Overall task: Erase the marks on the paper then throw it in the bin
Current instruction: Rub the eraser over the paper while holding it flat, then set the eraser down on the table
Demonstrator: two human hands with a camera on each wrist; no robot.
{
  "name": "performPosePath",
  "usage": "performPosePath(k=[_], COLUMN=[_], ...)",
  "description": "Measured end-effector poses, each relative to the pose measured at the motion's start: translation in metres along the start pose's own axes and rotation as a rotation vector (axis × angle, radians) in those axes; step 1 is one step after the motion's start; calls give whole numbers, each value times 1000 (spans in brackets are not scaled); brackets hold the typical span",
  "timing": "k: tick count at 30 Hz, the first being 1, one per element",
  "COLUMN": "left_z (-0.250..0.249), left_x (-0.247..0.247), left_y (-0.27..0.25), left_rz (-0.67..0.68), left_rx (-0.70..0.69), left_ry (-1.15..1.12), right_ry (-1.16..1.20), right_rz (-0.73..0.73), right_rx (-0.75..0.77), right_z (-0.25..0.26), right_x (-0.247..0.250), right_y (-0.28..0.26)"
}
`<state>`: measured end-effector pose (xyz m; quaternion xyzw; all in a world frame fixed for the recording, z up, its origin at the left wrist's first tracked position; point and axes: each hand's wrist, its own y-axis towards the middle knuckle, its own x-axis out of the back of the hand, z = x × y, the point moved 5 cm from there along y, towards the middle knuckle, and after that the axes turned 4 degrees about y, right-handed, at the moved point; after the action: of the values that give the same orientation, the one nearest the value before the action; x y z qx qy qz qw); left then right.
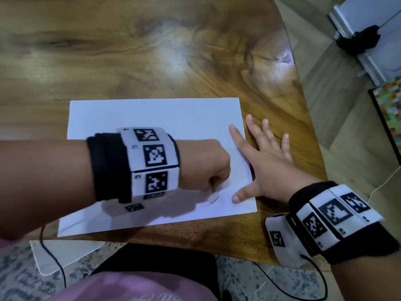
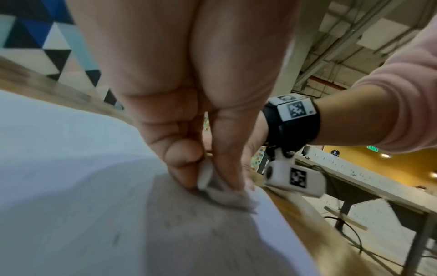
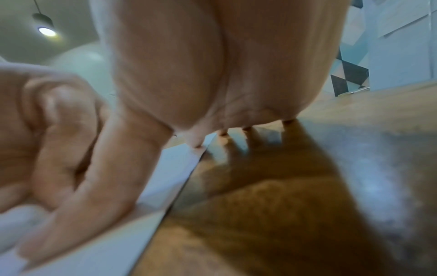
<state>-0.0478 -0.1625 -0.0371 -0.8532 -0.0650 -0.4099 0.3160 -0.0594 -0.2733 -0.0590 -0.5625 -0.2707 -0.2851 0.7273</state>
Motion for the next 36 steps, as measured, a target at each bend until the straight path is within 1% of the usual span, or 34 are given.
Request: performPosePath(k=[2, 3, 4, 5, 6, 7, 8, 10, 11, 12, 14, 15, 17, 20, 23, 26, 28, 29, 30, 31, 33, 36], left_z=[-4, -5, -6, -5, 0, 11, 25, 41, 43, 39, 25, 14, 8, 4, 8, 19, 28, 33, 39, 47, 71, 117], left_x=[12, 16, 16, 14, 5, -8, -20, -33, -34, -30, -16, -8, 2, 6, 2, -13, -19, -19, -16, -8, 18, 58], left_y=[11, 12, 13, 8, 1, -6, -10, -23, -26, -26, -19, -19, -12, -5, -13, -35, -49, -54, -56, -57, -59, -68], left_rz=[-96, -141, -165, -161, -121, -62, 9, 80, 104, 68, -20, -58, -172, -223, -184, -63, 27, 50, 45, -1, -171, -422], left_rx=[52, 66, 42, 7, -13, 6, 43, 62, 71, 6, -7, -29, -29, -26, -44, -55, -40, -23, 5, 51, 185, 411], left_ry=[34, 15, -16, -33, -43, -80, -59, 70, 59, 100, 42, 55, 34, 37, 43, -69, -87, -77, -65, -54, -64, -234], right_ry=[15, 20, 19, 14, 8, 3, 3, 6, 6, 2, 1, 1, -6, -11, -15, -19, -18, -18, -21, -27, -43, -69], right_rz=[-4, -8, -9, -7, -2, 3, 8, 12, 15, 20, 27, 30, 34, 42, 47, 59, 66, 70, 75, 80, 88, 101], right_rx=[10, 13, 8, 3, -2, -6, -7, -10, -13, -16, -18, -19, -22, -26, -31, -39, -43, -46, -50, -54, -62, -73], right_z=[1, 2, 1, 1, 1, 2, 2, 2, 3, 4, 4, 5, 6, 6, 6, 6, 7, 7, 8, 8, 8, 8], right_x=[0, 0, 1, 1, 1, 1, 2, 2, 2, 2, 3, 3, 3, 4, 4, 4, 5, 5, 5, 5, 5, 5], right_y=[0, 0, 0, -1, -1, -1, -1, -2, -2, -2, -2, -2, -2, -3, -3, -4, -4, -5, -5, -5, -5, -4])
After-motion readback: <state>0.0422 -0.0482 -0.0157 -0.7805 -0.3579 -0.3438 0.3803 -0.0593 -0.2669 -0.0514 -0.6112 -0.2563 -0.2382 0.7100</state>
